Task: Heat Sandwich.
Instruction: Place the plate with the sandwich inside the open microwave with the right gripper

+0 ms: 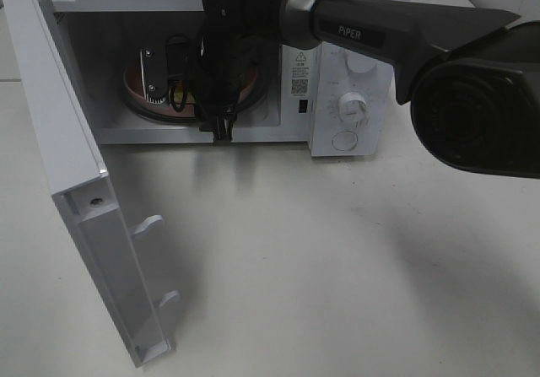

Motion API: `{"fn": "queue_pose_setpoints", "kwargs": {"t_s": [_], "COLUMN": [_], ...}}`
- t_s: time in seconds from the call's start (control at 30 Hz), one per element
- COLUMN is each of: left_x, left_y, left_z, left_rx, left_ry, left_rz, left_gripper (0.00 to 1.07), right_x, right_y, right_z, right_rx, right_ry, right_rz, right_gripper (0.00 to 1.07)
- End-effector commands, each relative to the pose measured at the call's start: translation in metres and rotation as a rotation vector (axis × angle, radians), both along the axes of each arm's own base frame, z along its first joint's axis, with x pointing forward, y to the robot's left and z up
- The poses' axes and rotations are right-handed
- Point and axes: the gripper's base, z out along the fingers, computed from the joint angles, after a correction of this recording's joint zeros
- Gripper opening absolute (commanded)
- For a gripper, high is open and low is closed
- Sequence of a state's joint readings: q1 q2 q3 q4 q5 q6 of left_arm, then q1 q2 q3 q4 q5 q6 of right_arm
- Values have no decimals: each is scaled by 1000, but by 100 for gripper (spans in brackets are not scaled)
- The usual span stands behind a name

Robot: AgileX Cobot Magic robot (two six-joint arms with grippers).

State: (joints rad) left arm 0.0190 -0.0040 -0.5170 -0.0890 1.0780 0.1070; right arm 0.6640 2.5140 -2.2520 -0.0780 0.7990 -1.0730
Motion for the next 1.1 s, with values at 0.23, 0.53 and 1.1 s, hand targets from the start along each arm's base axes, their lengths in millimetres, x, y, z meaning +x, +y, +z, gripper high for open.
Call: {"fn": "queue_pose_setpoints", "kwargs": {"t_s": [0.23,0.53,1.1], "left_x": [-3,-3,-3], "left_y": [0,0,0], "left_z": [1,1,1], "left_rx": [1,1,1], "left_ry": [-31,-31,-31], "left_rz": [4,4,4], "left_gripper": [100,100,100], "right_x": [0,2,3], "right_y": [2,2,3], "right_z": [13,16,16], "right_rx": [87,119,150], "right_ry": [-33,-41,-39], "right_rz": [-72,-129,-167], "right_gripper": [78,80,76]}}
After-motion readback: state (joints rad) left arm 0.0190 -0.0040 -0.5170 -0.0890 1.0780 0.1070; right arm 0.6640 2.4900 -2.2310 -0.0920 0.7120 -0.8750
